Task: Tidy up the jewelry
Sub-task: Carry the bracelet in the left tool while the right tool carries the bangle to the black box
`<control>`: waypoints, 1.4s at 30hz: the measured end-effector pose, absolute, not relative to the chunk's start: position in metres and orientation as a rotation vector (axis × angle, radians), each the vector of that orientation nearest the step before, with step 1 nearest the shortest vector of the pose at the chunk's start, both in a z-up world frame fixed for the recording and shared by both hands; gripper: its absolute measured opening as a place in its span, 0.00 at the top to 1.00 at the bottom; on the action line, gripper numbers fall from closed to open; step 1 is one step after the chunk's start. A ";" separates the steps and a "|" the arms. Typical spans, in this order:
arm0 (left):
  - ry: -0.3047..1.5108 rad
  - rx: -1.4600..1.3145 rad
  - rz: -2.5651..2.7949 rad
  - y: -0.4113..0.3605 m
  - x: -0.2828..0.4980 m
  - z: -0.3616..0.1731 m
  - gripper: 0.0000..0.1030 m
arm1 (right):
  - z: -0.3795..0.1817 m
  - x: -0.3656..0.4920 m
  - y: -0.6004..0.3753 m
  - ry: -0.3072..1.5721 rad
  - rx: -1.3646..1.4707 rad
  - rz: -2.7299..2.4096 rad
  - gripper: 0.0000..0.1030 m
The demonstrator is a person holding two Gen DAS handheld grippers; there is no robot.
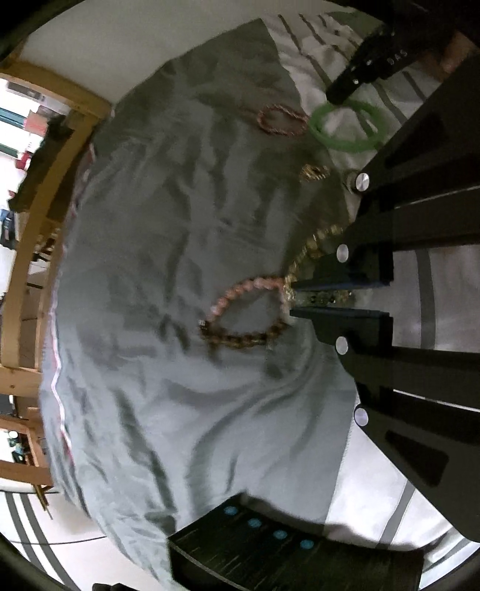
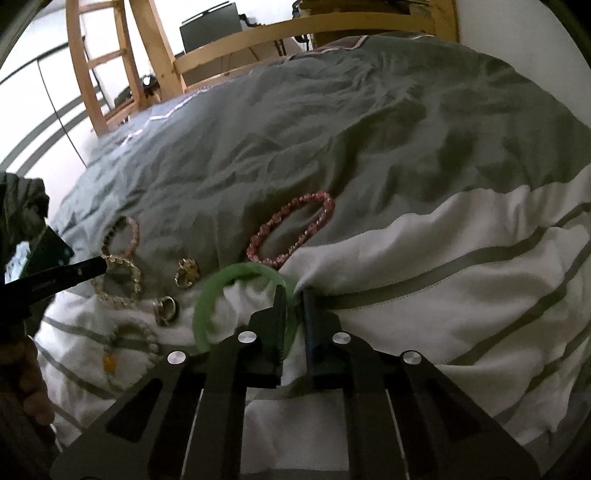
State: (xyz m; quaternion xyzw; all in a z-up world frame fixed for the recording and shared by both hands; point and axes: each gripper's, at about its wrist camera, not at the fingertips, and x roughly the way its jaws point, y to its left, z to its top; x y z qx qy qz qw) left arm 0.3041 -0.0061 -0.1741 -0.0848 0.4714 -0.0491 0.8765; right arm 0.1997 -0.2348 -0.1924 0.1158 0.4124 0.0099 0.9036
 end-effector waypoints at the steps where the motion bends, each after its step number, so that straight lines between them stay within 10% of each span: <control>1: 0.984 -0.176 -0.106 -0.006 0.302 -0.173 0.93 | -0.191 0.200 -0.236 0.847 0.248 0.022 0.93; 6: 1.016 -0.166 -0.112 -0.009 0.301 -0.180 0.93 | -0.196 0.202 -0.233 0.869 0.262 0.037 0.89; 10: 0.955 -0.163 -0.109 -0.008 0.297 -0.166 0.93 | -0.199 0.200 -0.228 0.877 0.254 0.060 0.58; 15: 0.880 -0.176 -0.109 -0.007 0.290 -0.149 0.93 | -0.194 0.199 -0.223 0.842 0.225 0.078 0.56; 25: 0.836 -0.154 -0.149 -0.018 0.286 -0.138 0.93 | -0.211 0.209 -0.228 0.900 0.163 0.029 0.89; 42: 0.822 -0.176 -0.156 -0.013 0.285 -0.134 0.93 | -0.165 0.188 -0.250 0.644 0.355 0.091 0.88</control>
